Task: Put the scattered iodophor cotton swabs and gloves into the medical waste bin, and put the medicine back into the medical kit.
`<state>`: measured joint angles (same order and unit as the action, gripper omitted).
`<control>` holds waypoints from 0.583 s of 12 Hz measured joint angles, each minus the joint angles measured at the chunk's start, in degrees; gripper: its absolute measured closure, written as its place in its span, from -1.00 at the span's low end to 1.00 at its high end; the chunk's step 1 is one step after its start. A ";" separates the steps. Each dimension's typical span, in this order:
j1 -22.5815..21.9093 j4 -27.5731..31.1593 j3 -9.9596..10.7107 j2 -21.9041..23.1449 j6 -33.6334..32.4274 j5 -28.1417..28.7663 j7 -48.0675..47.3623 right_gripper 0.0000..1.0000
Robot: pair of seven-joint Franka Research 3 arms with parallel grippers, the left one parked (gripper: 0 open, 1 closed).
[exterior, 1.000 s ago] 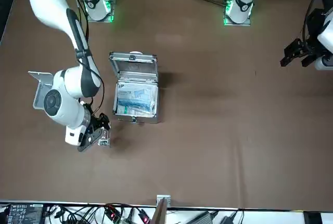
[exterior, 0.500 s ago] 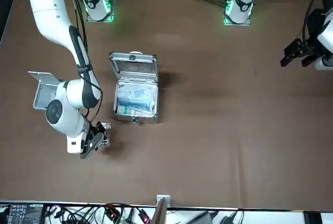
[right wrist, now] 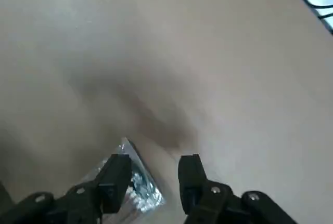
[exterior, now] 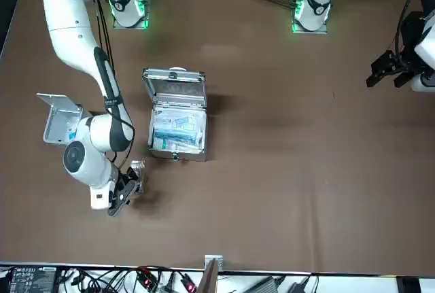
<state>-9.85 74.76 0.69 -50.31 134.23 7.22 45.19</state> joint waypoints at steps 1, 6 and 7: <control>-0.21 -0.20 -0.09 -0.42 0.02 -0.02 0.03 -0.17; -0.76 -0.49 -0.18 -1.19 0.03 -0.07 0.07 -0.08; -0.75 -0.49 -0.19 -1.20 0.03 -0.06 0.07 -0.06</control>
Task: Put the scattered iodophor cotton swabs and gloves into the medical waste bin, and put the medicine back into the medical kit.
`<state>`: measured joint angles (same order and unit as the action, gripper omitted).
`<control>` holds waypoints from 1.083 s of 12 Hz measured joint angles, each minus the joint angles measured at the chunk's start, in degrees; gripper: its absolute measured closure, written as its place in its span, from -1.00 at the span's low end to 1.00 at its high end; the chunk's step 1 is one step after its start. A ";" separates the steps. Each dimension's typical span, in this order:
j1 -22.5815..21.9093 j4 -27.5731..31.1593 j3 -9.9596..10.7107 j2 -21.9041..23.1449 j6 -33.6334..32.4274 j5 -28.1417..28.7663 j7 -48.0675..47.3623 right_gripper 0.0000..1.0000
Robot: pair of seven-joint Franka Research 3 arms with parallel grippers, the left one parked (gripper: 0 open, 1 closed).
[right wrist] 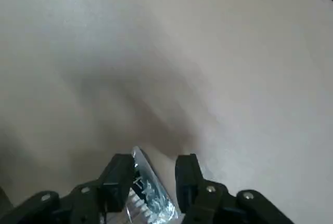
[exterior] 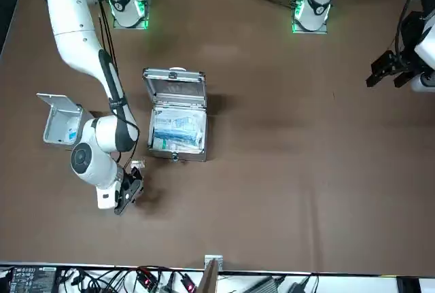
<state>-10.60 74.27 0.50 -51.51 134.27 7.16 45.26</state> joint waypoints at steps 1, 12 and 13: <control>0.00 0.00 -0.08 -0.08 0.00 0.00 0.00 -0.03; -0.51 -0.22 -0.70 -2.01 1.91 0.00 -0.02 0.35; -0.41 -0.23 -0.69 -2.01 1.91 0.00 -0.02 0.35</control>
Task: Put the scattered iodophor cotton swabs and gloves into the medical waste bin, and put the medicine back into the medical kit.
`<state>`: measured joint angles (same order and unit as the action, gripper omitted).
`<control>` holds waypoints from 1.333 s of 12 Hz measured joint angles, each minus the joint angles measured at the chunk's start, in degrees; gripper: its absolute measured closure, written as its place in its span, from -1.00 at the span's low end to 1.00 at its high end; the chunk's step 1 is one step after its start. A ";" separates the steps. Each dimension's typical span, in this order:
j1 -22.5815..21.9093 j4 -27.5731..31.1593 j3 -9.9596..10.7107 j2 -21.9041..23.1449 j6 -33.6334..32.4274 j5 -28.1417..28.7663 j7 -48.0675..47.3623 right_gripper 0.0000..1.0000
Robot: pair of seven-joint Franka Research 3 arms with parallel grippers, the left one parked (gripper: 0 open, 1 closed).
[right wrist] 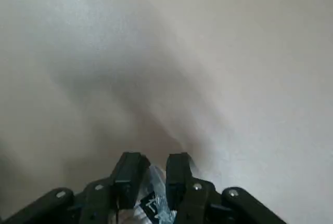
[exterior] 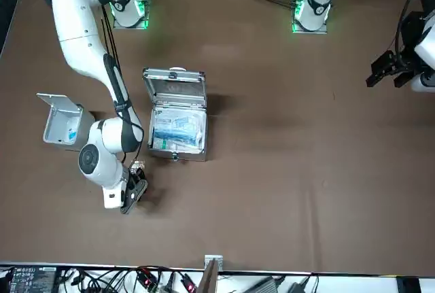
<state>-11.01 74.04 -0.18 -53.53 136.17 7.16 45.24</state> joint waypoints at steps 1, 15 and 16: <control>0.11 -0.01 0.01 0.00 0.00 0.00 0.00 0.34; 2.48 -0.77 0.06 0.00 -2.89 0.05 0.09 0.51; 2.58 -0.88 0.06 0.01 -3.19 0.06 0.09 0.59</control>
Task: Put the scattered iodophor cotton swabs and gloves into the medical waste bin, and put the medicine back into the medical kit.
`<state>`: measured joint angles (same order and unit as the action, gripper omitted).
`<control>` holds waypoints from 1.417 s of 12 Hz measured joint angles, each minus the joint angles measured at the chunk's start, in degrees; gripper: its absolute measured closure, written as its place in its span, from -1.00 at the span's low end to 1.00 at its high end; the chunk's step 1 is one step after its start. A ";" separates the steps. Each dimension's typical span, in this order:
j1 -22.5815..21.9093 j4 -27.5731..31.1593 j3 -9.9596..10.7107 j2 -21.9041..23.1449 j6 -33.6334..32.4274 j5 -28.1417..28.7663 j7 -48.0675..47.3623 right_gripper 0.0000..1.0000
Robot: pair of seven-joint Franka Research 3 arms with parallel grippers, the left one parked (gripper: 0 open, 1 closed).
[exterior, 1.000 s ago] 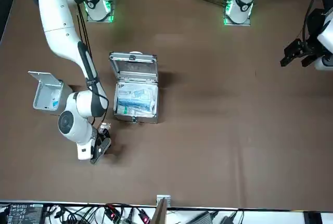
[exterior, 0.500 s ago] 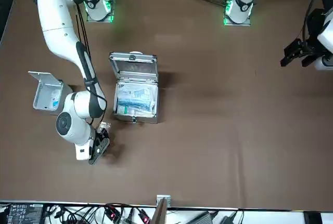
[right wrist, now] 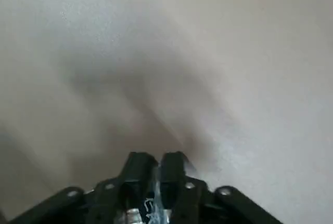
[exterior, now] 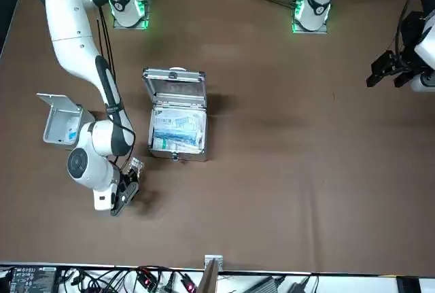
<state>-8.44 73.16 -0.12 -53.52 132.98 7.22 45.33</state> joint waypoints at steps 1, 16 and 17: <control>0.20 -0.18 0.01 0.00 -0.47 0.02 -0.01 0.85; 2.49 -6.60 0.93 6.01 -9.16 1.30 -8.90 0.97; 2.75 -6.87 1.51 7.39 -11.33 1.31 -9.46 0.97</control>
<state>-5.69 66.28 1.38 -46.13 121.65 8.53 35.87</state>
